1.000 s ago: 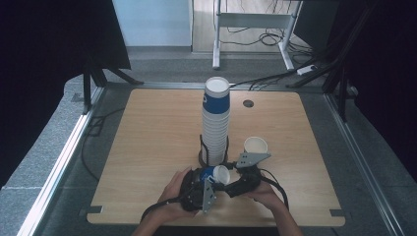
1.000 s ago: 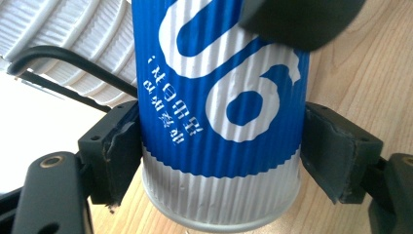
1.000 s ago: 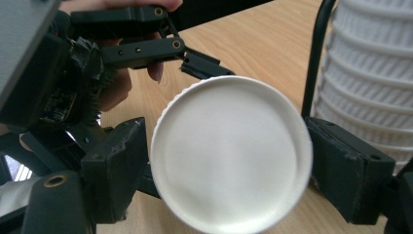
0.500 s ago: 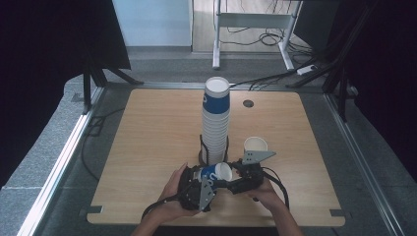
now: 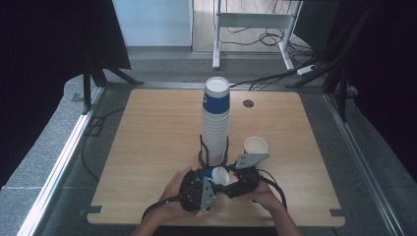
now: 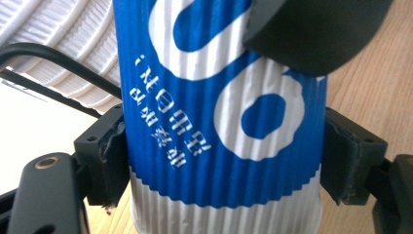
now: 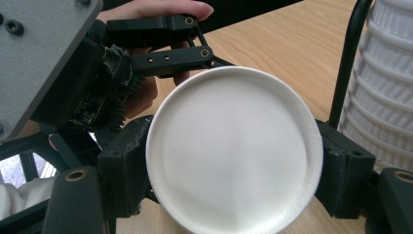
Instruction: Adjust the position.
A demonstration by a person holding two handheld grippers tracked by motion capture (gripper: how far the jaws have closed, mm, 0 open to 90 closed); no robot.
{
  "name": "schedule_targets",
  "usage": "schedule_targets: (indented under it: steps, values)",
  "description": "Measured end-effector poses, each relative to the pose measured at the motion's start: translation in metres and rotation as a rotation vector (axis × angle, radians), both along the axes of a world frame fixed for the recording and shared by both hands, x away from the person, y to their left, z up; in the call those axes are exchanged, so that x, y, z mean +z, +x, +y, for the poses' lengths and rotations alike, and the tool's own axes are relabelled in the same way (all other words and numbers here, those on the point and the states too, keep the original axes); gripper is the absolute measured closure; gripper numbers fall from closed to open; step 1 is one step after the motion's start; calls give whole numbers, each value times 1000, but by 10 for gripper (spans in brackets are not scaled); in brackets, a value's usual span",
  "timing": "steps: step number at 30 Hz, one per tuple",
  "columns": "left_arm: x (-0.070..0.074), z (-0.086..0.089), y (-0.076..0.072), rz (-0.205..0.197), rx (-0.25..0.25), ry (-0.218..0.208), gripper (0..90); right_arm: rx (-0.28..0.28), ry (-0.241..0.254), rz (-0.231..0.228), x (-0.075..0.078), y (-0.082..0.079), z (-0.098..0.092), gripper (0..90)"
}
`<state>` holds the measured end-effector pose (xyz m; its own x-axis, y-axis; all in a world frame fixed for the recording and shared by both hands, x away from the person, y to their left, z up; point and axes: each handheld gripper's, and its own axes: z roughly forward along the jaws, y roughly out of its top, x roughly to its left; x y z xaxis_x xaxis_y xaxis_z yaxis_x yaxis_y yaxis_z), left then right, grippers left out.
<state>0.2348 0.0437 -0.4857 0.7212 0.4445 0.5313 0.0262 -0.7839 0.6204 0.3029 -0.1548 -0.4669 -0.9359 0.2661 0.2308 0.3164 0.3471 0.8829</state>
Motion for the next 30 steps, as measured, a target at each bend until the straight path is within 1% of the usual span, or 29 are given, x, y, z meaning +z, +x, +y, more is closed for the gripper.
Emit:
schedule_targets:
  steps: [2,3,6,7,8,9,10,11,13,14,15,16,17,20,21,22,23,24,25,26,27,28,29,30]
  values:
    - [-1,1,1,-9,2,8,192,-23,0,-1,1,0,-2,207]
    - [-1,2,1,-12,5,15,192,-35,1,-2,2,1,-3,200]
    - [-5,2,3,-9,6,18,193,-65,1,-12,7,2,-12,202]
    - [-7,2,4,-10,5,29,193,-71,-7,-21,11,2,-18,208]
    - [-7,2,4,-10,5,29,193,-71,-7,-21,11,2,-18,208]
    - [-7,2,4,-12,4,39,193,-64,-15,-22,13,2,-21,208]
    - [-8,2,4,-19,4,40,193,-59,-35,-32,15,1,-24,208]
    - [-8,2,4,-23,0,53,193,-56,-60,-45,17,0,-25,208]
    - [-8,1,3,-29,-11,71,194,-25,-114,-68,19,-4,-28,219]
    - [-8,1,3,-29,-11,71,194,-25,-114,-68,19,-4,-28,219]
    - [-8,1,2,-29,-14,76,194,-21,-123,-65,19,-4,-28,219]
    - [-8,0,2,-30,-19,77,194,-11,-140,-49,18,-3,-28,219]
    - [-8,0,1,-32,-22,82,194,-11,-140,-49,18,-3,-28,219]
    - [-8,-2,-1,-41,-36,114,194,12,-179,-37,13,-2,-24,218]
    - [-9,-3,-3,-37,-53,128,194,28,-205,-34,10,-3,-21,218]
    - [-9,-3,-3,-37,-53,128,194,28,-205,-34,10,-3,-21,218]
    - [-9,-4,-3,-35,-59,139,194,41,-217,-33,8,-3,-19,217]
    - [-10,-5,-4,-33,-63,139,194,53,-229,-30,7,-4,-17,217]
    - [-11,-6,-4,-34,-67,142,194,71,-257,-24,5,-5,-14,216]
    - [-11,-7,-5,-32,-67,145,194,71,-257,-24,5,-5,-14,216]
    - [-11,-7,-5,-33,-69,156,194,81,-270,-24,3,-5,-13,216]
    - [-12,-8,-6,-31,-71,143,194,90,-280,-21,2,-5,-11,216]
    - [-12,-8,-6,-30,-74,156,194,101,-297,-12,0,-5,-8,216]
    - [-12,-8,-6,-29,-79,163,194,105,-301,-5,-1,-4,-6,216]
